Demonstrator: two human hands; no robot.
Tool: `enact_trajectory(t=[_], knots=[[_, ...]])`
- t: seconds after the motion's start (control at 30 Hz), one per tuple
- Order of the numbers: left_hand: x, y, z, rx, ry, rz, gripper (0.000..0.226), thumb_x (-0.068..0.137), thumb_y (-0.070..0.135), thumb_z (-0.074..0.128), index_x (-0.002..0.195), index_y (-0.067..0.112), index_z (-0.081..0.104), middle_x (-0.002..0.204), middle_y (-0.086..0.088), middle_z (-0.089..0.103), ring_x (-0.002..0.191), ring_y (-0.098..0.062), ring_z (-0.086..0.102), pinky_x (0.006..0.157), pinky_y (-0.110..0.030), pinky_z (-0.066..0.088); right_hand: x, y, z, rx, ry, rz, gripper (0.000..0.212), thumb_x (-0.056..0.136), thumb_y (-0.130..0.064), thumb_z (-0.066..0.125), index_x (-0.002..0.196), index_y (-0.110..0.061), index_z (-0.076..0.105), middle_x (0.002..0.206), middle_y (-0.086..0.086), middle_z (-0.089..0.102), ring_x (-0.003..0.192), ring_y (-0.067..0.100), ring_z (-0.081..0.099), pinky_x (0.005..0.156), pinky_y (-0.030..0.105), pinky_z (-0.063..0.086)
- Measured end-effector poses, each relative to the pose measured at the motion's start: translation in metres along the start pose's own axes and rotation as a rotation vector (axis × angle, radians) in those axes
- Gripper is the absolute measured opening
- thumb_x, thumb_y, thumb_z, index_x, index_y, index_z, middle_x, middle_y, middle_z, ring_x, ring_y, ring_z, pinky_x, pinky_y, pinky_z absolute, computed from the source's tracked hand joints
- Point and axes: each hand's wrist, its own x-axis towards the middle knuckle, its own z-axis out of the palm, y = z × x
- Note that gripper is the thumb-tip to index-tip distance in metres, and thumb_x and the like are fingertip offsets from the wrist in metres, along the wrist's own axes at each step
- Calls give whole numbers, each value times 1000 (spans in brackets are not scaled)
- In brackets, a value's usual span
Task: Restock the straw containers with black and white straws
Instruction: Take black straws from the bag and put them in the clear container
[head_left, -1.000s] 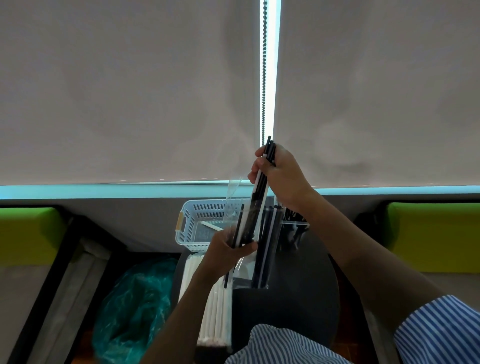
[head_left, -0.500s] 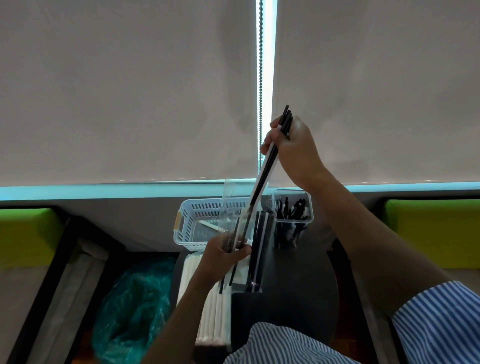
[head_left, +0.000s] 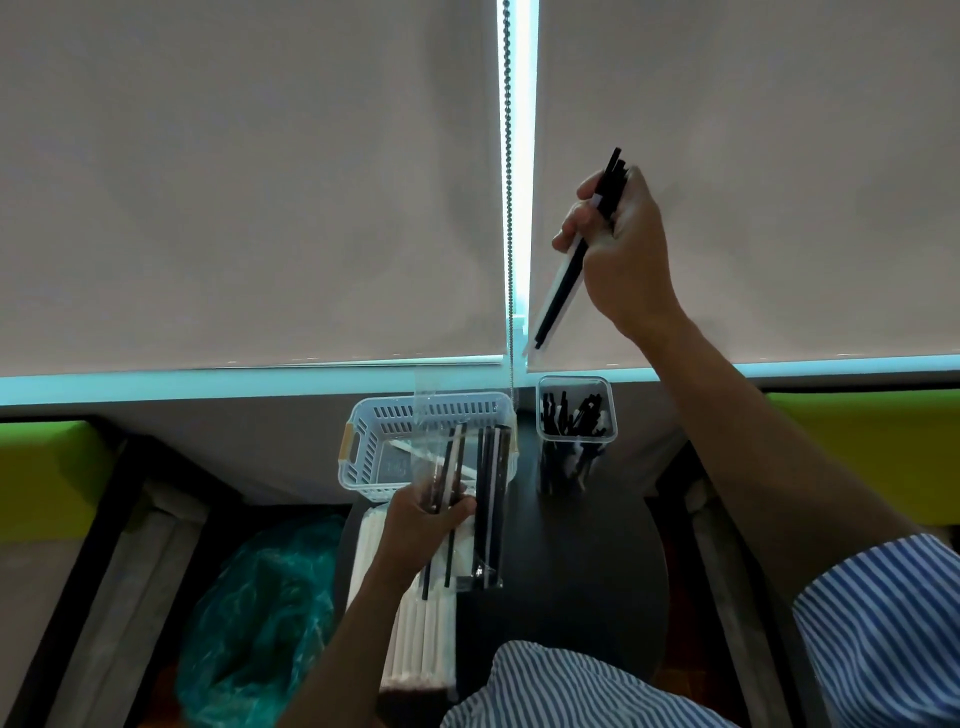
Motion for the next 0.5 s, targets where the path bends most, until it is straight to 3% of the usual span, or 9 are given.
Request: enact_trajectory(t=[0.23, 0.4, 0.5], knots=[[7, 8, -7, -41, 2, 10, 12, 81, 11, 82, 90, 15, 76, 81, -8, 76, 75, -18, 73, 79, -37, 61, -32, 55, -11, -176, -104, 131, 15, 96, 2, 44, 99, -12, 49, 70, -6, 55, 70, 22, 65, 82, 48, 58], [10, 9, -10, -25, -3, 44, 13, 82, 10, 81, 92, 14, 75, 83, -10, 76, 78, -25, 74, 79, -39, 61, -63, 92, -16, -238, -140, 258, 13, 100, -1, 46, 101, -13, 51, 78, 0, 65, 78, 13, 70, 78, 22, 51], [8, 8, -10, -35, -14, 41, 14, 82, 9, 81, 92, 16, 74, 82, -9, 76, 75, -18, 72, 80, -39, 61, -79, 112, -17, -200, -110, 350, 10, 102, -7, 47, 101, -15, 53, 85, 4, 71, 83, 10, 70, 79, 20, 48]])
